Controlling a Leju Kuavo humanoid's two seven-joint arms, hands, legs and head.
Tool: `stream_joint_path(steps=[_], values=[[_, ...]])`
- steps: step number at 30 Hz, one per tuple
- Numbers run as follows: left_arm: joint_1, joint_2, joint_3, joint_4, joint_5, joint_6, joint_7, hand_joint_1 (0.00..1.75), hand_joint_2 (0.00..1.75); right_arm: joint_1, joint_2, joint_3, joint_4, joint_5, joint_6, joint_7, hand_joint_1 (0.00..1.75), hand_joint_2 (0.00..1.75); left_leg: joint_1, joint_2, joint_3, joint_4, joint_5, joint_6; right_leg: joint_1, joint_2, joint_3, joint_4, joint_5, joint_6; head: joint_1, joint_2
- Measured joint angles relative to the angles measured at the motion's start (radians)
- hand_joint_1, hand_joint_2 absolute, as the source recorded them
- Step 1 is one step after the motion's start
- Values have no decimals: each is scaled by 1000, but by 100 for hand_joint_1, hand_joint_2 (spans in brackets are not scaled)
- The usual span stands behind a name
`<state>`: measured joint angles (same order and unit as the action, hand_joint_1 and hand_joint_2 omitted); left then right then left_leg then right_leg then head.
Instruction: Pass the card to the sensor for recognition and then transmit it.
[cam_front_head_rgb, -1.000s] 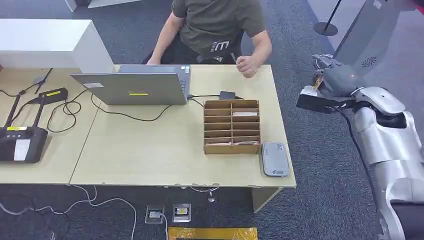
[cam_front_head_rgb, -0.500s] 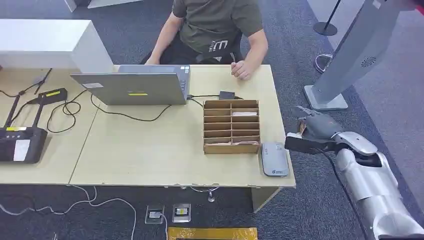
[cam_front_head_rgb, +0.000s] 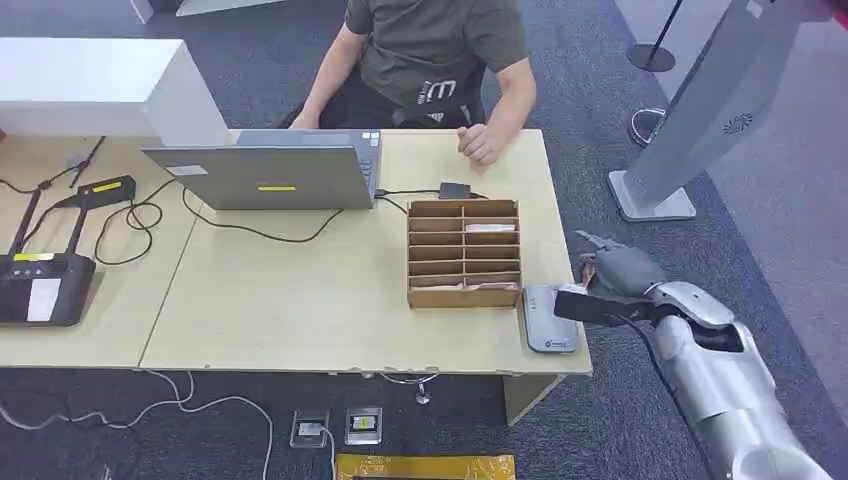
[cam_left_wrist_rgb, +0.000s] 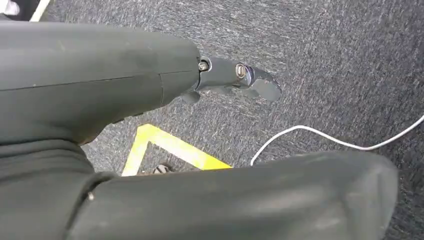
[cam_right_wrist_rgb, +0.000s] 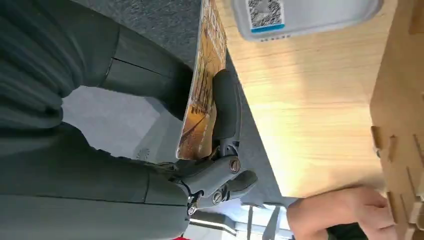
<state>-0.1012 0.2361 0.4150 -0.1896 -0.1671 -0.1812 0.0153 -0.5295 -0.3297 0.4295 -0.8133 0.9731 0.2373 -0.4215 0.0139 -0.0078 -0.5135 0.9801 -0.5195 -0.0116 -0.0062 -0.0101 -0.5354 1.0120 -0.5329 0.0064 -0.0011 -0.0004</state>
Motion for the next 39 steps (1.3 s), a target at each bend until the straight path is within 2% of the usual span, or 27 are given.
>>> stream_joint_path(steps=[18, 26, 39], values=[[-1, -1, 9, 2, -8, 8, 1, 0, 0, -2, 42, 0, -25, 6, -4, 0, 175, 175, 0, 0, 0, 0, 0, 0, 0, 0, 0, 0, 0, 0, 0, 0], [-1, -2, 24, 2, -32, 8, 5, 0, 0, 23, 52, 4, -67, -16, 43, 27, 175, 175, 0, 0, 1, 0, 0, 0, 0, 0, 0, 0, 0, 0, 0, 0], [-1, -2, 35, 2, -42, 0, 5, 0, 0, 45, 62, 25, -68, -26, 28, 16, 175, 175, 0, 1, 1, 0, 0, 0, 0, 1, 0, 0, 0, 0, 0, 0]])
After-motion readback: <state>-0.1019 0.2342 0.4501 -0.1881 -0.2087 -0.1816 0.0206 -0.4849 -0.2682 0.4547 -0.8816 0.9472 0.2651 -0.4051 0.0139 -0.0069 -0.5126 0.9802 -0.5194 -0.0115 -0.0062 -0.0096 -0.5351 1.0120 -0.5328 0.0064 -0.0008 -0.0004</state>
